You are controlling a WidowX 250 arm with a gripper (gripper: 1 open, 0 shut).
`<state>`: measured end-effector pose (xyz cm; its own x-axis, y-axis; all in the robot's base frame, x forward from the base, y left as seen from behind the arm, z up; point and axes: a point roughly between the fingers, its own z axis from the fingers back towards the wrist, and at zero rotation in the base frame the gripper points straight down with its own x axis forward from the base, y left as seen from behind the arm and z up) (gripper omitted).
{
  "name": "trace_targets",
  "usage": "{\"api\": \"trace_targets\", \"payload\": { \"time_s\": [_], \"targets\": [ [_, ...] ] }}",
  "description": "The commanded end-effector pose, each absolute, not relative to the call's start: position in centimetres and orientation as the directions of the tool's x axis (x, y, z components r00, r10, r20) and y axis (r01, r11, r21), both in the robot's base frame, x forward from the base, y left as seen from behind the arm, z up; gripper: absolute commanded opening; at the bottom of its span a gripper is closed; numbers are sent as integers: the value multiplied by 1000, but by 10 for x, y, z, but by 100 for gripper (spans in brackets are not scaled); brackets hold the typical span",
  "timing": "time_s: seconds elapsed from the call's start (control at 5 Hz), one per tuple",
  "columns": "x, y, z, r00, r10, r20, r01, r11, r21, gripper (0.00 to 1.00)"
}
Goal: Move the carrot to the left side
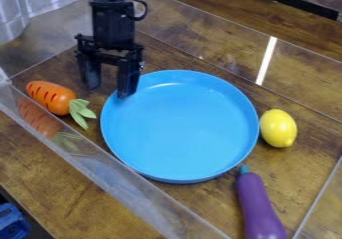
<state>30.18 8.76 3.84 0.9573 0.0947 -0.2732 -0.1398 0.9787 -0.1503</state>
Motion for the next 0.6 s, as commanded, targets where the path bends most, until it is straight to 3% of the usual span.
{"api": "trace_targets", "payload": {
  "time_s": [0.0,0.4],
  "targets": [
    [309,96,52,968,112,-226,-146,979,-141,100],
    [310,100,52,967,114,-228,-148,979,-139,100]
  ]
}}
